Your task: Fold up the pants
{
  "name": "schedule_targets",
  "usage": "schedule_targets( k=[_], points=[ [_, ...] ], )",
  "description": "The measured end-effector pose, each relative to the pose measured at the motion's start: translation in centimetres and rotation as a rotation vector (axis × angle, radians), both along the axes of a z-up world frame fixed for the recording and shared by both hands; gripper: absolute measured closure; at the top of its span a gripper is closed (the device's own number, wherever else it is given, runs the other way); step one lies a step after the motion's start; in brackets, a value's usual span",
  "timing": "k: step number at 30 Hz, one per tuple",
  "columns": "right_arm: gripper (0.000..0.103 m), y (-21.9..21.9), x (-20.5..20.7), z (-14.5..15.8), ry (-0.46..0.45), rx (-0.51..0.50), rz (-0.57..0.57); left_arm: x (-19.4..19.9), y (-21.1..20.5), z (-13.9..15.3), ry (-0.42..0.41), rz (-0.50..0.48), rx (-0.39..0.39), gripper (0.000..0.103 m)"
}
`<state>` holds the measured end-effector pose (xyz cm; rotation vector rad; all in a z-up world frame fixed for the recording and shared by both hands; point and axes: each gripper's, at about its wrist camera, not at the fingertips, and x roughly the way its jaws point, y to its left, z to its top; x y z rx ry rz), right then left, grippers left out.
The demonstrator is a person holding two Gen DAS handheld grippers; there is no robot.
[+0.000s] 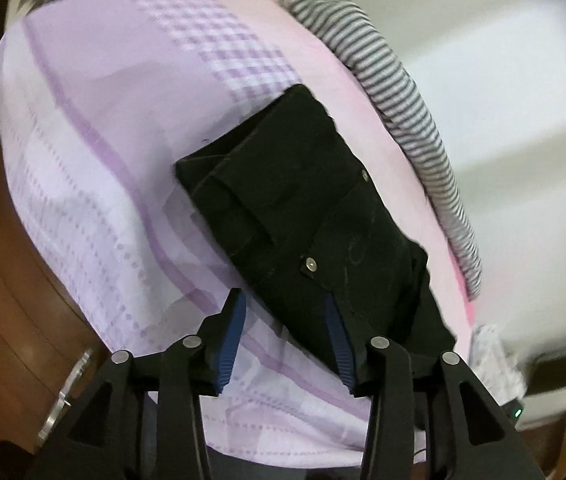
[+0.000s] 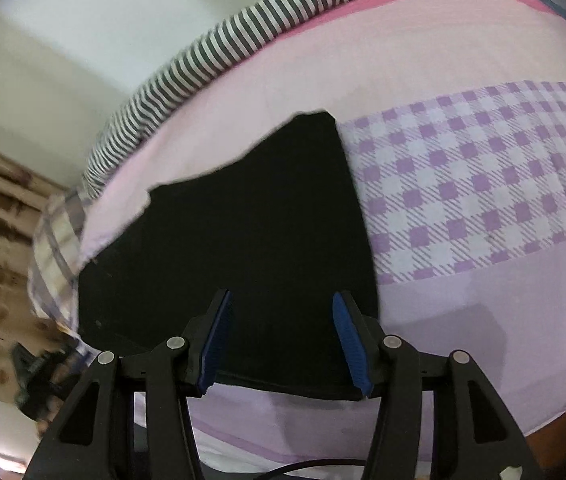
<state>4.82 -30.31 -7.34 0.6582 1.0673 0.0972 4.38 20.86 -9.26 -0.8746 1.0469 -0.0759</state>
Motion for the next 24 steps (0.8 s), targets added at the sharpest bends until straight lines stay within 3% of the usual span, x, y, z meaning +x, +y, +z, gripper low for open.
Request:
schedule_targets(
  k=[3, 8, 18, 24],
  points=[
    [0.05, 0.3, -0.1, 0.5, -0.034, 0.03, -0.002, 0.0, 1.0, -0.9, 0.009, 0.052, -0.067, 0.056],
    [0.05, 0.9, 0.2, 0.7, -0.046, 0.034, 0.015, 0.3, 2.1, -2.3, 0.021, 0.124, -0.111, 0.055],
    [0.049, 0.6, 0.6, 0.1, -0.03, 0.049, -0.009, 2.0, 2.9, -4.1, 0.015, 0.157, -0.165, 0.055],
    [0.05, 1.0, 1.3, -0.2, -0.029, 0.058, -0.003, 3.6, 2.8, -4.0, -0.028, 0.178, -0.172, 0.042]
  ],
)
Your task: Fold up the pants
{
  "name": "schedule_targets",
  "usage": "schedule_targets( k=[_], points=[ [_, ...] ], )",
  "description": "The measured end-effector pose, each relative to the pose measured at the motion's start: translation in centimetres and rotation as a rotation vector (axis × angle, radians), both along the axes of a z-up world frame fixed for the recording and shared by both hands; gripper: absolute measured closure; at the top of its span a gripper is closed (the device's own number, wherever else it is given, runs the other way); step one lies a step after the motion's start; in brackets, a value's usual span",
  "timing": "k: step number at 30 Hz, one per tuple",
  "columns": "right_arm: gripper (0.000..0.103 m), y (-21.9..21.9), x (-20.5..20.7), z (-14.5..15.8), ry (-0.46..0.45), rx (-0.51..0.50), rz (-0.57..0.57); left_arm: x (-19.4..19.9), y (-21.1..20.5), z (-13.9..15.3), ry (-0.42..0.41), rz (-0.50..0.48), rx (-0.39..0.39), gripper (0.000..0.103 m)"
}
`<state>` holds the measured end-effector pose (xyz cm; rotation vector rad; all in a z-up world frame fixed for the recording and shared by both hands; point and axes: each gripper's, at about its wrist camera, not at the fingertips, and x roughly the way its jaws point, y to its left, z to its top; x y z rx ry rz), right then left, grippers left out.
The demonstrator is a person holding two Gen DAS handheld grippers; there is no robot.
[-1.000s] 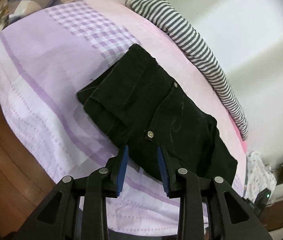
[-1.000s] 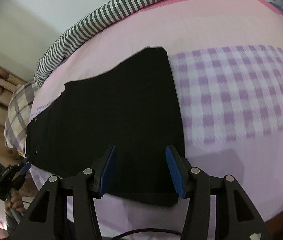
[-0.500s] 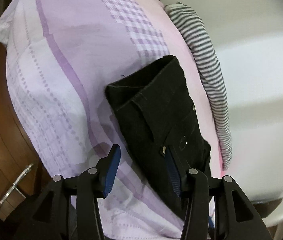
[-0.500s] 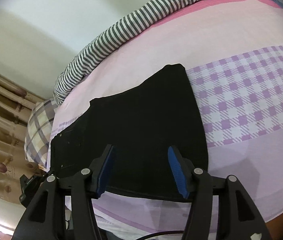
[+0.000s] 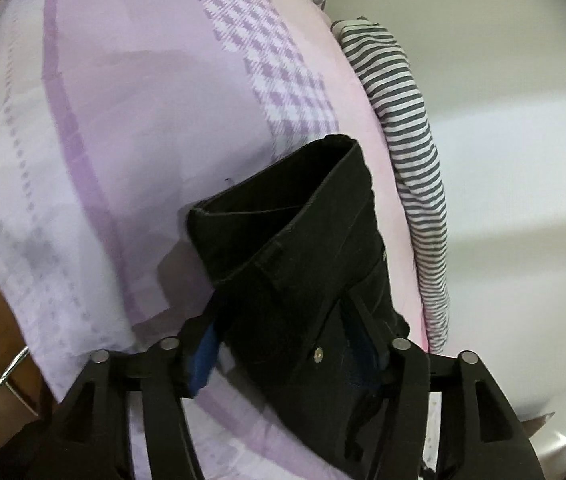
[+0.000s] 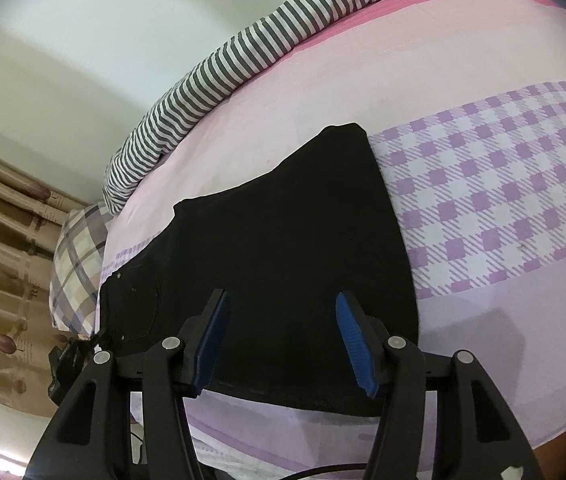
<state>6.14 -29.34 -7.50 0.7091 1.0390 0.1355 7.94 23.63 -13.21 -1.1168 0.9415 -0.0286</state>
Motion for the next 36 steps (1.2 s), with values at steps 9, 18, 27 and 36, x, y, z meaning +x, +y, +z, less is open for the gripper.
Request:
schedule_targets(
  k=[9, 18, 27, 36],
  points=[
    [0.05, -0.1, -0.2, 0.7, -0.03, 0.009, -0.011, 0.2, -1.9, 3.2, -0.01, 0.007, 0.176, 0.084],
    [0.05, -2.1, -1.3, 2.9, -0.103, 0.027, -0.062, 2.2, -14.3, 15.5, -0.353, -0.318, 0.365, 0.085],
    [0.049, -5.6, -3.4, 3.6, -0.121, 0.033, -0.141, 2.1, -31.7, 14.9, -0.439, -0.873, 0.487, 0.085],
    [0.049, -7.5, -4.4, 2.7, -0.097, 0.049, -0.168, 0.8, -40.1, 7.2, -0.221, -1.163, 0.654, 0.072]
  ],
)
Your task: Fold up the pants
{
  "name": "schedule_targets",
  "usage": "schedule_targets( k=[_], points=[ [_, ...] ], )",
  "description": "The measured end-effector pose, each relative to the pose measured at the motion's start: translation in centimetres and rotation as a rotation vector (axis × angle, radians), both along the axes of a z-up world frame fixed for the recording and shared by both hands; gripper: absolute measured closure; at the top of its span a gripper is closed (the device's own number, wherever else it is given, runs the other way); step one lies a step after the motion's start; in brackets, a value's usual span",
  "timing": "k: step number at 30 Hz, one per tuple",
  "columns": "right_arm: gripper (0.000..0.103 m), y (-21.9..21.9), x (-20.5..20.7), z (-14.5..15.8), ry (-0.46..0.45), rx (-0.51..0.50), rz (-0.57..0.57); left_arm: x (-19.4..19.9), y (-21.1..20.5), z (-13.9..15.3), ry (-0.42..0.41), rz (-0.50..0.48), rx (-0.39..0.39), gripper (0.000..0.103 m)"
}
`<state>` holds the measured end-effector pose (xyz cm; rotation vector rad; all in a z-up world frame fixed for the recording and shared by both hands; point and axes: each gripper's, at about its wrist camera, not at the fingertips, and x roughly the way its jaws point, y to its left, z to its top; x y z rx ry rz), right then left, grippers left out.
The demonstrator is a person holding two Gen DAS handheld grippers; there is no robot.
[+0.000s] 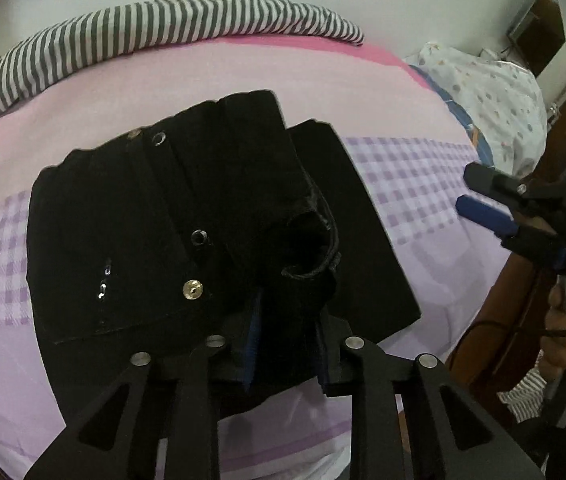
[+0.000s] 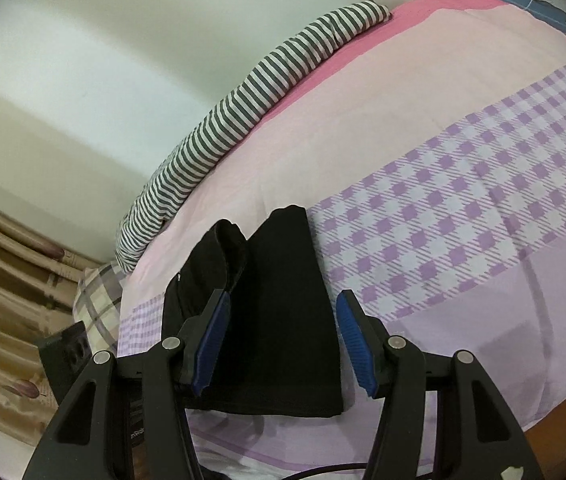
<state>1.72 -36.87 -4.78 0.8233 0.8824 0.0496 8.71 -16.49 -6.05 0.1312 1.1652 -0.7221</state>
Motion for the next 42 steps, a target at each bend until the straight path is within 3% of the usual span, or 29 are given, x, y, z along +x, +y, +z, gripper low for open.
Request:
schedule_targets(
  k=[5, 7, 13, 18, 21, 27, 34, 38, 42],
  points=[
    [0.049, 0.5, 0.9, -0.8, 0.026, 0.006, 0.046, -1.2, 0.2, 2.7, -0.039, -0.075, -0.079, 0.052],
    [0.049, 0.8, 1.4, -1.1, 0.036, 0.011, 0.081, -1.5, 0.9, 3.6, -0.071, -0.075, -0.094, 0.049],
    [0.049, 2.2, 3.9, -2.5, 0.065, 0.083, 0.236, 1.0, 6.2, 4.2, -0.101, 0.086, -0.098, 0.047],
    [0.049, 3.3, 6.5, -4.3, 0.106, 0.134, 0.336, 3.0, 11.7, 2.6, -0.068, 0.233, -0.053, 0.047],
    [0.049, 3.6, 7.7, -5.2, 0.125, 0.166, 0.372, 3.3, 13.1, 1.2, -0.046, 0.256, -0.032, 0.047],
    [0.05, 4.3, 9.9, -6.8, 0.137, 0.204, 0.445, 2.7, 12.8, -1.8, 0.031, 0.219, -0.004, 0.047],
    [0.05, 6.4, 12.2, -7.4, 0.104, 0.235, 0.544, 1.5, 11.6, -2.7, 0.024, 0.163, 0.031, 0.039],
    [0.078, 7.9, 12.1, -8.0, 0.129, 0.259, 0.551, 1.7, 11.9, -2.9, 0.046, 0.174, 0.014, 0.038],
    [0.088, 8.2, 10.9, -5.7, 0.089, 0.215, 0.485, 1.9, 12.5, -2.1, 0.041, 0.183, -0.004, 0.038]
  ],
)
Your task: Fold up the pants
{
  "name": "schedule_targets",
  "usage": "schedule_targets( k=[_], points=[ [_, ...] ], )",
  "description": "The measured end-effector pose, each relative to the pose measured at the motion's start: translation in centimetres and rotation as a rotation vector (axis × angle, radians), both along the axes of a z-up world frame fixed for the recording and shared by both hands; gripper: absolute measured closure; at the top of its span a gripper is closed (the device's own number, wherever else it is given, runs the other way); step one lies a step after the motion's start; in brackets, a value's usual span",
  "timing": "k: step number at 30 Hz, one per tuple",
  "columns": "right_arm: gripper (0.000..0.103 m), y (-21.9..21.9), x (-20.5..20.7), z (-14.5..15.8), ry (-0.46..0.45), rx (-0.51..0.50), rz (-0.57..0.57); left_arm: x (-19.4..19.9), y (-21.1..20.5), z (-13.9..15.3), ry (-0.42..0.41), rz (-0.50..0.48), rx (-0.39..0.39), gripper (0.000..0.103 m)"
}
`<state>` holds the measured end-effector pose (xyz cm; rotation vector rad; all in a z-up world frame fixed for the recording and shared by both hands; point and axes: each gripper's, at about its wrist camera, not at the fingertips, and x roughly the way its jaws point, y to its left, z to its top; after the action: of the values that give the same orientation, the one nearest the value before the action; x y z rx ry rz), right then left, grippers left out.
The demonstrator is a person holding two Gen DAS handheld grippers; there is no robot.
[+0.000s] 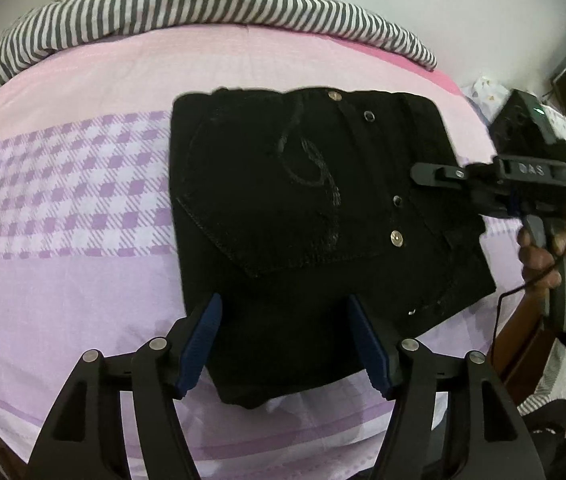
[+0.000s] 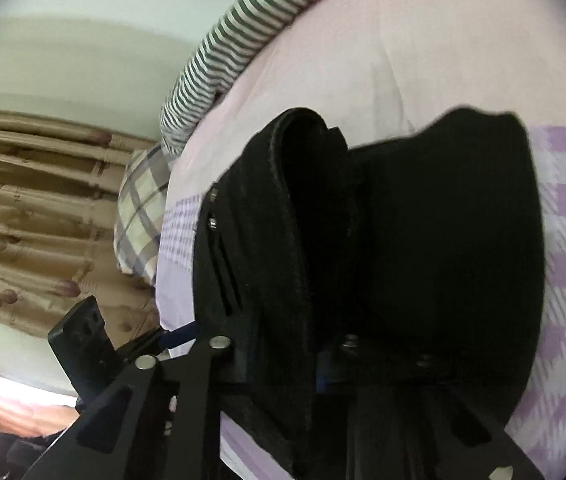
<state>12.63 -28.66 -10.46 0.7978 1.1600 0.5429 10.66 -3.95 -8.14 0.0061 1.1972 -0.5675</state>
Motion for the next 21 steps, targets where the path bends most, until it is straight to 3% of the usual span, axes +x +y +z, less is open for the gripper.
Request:
schedule_targets(
  k=[6, 10, 12, 18, 21],
  points=[
    [0.09, 0.5, -2.1, 6.7, -0.131, -0.019, -0.035, 0.7, 2.1, 4.5, -0.111, 0.055, -0.1, 0.038],
    [0.09, -1.2, -3.4, 9.5, -0.193, -0.06, -0.083, 0.8, 1.3, 7.0, -0.177, 0.017, -0.147, 0.038],
    [0.09, -2.4, -3.8, 9.0, -0.178, -0.066, -0.112, 1.0, 0.0, 7.2, -0.176, -0.021, -0.155, 0.038],
    [0.09, -5.9, -4.9, 3.1, -0.038, -0.177, -0.212, 0.9, -3.9, 4.4, -0.108, -0.136, -0.136, 0.038],
    [0.088, -6.5, -5.2, 0.5, 0.018, -0.191, -0.219, 0.5, -5.3, 1.8, -0.043, -0.176, -0.069, 0.038]
  ],
)
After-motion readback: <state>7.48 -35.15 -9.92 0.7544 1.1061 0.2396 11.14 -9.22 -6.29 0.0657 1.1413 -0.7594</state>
